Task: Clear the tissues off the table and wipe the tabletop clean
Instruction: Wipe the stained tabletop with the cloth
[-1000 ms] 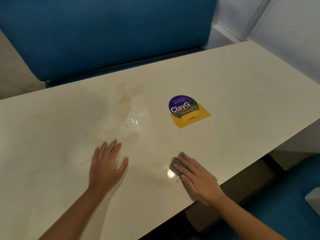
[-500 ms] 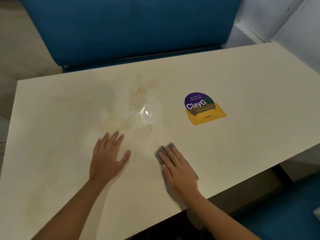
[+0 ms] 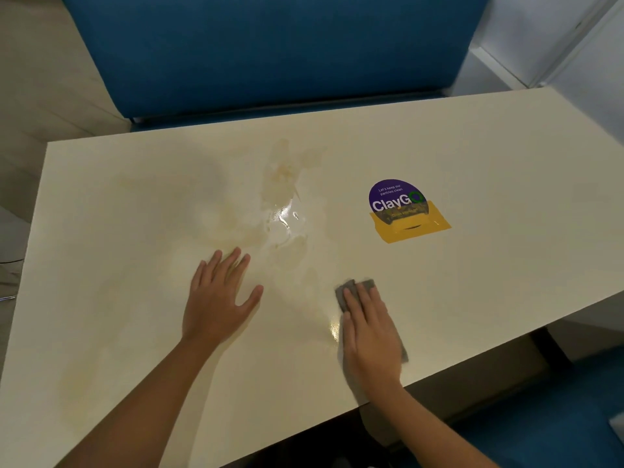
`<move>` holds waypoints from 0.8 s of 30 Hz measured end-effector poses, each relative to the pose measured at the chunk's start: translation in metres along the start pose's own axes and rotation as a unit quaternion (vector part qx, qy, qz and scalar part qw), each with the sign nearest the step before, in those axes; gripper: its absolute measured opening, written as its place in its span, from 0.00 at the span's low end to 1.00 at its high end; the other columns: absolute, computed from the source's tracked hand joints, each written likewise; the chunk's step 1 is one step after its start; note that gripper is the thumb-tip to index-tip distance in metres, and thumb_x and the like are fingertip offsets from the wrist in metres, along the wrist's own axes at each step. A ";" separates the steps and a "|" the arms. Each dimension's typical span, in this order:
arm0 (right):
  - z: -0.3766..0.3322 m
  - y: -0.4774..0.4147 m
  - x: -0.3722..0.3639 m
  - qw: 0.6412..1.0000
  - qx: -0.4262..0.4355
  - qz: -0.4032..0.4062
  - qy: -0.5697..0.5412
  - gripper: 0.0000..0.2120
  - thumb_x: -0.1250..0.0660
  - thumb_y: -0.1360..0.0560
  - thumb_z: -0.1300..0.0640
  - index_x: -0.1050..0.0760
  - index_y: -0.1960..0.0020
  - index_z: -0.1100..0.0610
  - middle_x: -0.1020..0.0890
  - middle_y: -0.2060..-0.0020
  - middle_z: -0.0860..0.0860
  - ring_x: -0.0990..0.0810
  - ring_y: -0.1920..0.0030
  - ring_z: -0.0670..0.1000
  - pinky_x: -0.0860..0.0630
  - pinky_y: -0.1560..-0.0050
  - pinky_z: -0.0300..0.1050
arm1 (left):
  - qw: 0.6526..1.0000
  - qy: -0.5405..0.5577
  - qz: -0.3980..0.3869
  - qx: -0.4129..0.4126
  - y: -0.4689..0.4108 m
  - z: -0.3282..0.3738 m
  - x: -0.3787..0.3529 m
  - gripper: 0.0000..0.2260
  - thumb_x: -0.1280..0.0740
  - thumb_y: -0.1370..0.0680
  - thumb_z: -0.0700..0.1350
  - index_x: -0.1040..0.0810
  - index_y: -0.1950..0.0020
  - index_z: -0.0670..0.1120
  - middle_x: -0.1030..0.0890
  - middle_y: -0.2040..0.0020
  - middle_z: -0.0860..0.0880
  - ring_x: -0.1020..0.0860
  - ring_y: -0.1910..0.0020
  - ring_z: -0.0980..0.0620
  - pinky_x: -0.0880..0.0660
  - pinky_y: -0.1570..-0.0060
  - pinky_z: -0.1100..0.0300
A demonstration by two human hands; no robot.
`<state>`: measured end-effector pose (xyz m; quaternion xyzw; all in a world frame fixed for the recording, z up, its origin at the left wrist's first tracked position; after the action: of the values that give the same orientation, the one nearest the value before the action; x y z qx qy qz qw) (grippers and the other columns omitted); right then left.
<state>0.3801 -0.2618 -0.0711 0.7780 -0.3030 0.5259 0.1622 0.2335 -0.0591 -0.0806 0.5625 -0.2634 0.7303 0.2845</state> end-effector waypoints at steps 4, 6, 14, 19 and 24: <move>0.009 0.019 0.003 0.980 0.179 -0.079 -0.025 0.20 0.53 0.18 0.52 0.35 0.30 0.56 0.37 0.28 0.47 0.43 0.27 0.45 0.48 0.27 0.40 | 1.000 0.004 0.006 0.001 0.001 0.000 0.000 0.32 0.55 0.23 0.65 0.31 0.30 0.46 0.30 0.30 0.48 0.36 0.29 0.43 0.48 0.29 0.51; 0.027 0.019 0.016 0.975 0.211 -0.070 -0.006 0.19 0.50 0.19 0.54 0.32 0.31 0.56 0.34 0.29 0.49 0.40 0.27 0.47 0.42 0.28 0.45 | 1.000 0.003 0.010 0.001 0.002 0.001 0.000 0.30 0.51 0.24 0.64 0.31 0.30 0.46 0.30 0.30 0.48 0.36 0.29 0.43 0.48 0.29 0.51; 0.048 -0.001 0.021 0.996 -0.068 0.061 0.026 0.22 0.53 0.21 0.58 0.33 0.31 0.62 0.31 0.32 0.56 0.36 0.29 0.54 0.47 0.28 0.43 | 1.000 -0.011 0.027 -0.003 0.002 0.001 0.001 0.28 0.46 0.25 0.60 0.29 0.31 0.46 0.29 0.31 0.47 0.35 0.30 0.43 0.45 0.30 0.50; -0.012 0.018 -0.002 0.998 -0.024 0.050 0.017 0.21 0.47 0.25 0.60 0.31 0.33 0.60 0.27 0.35 0.56 0.34 0.32 0.55 0.41 0.32 0.46 | 1.000 -0.006 0.024 0.001 0.002 -0.001 -0.001 0.28 0.47 0.25 0.61 0.30 0.31 0.46 0.30 0.30 0.48 0.36 0.29 0.44 0.46 0.30 0.50; -0.004 0.033 0.008 0.984 0.176 -0.025 0.026 0.19 0.49 0.22 0.59 0.31 0.33 0.59 0.30 0.32 0.52 0.35 0.30 0.50 0.42 0.29 0.46 | 1.000 -0.004 0.015 0.007 0.002 -0.001 -0.002 0.29 0.48 0.25 0.62 0.31 0.30 0.47 0.31 0.29 0.49 0.37 0.28 0.44 0.48 0.29 0.51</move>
<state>0.3581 -0.2872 -0.0640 0.7876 -0.1819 0.5871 0.0437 0.2317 -0.0597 -0.0824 0.5638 -0.2675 0.7338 0.2687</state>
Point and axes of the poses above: each hand's wrist, its own y-axis away from the middle knuckle, its own x-axis out of the back of the hand, z = x × y, the point moved 4 cm from there along -y, towards the middle knuckle
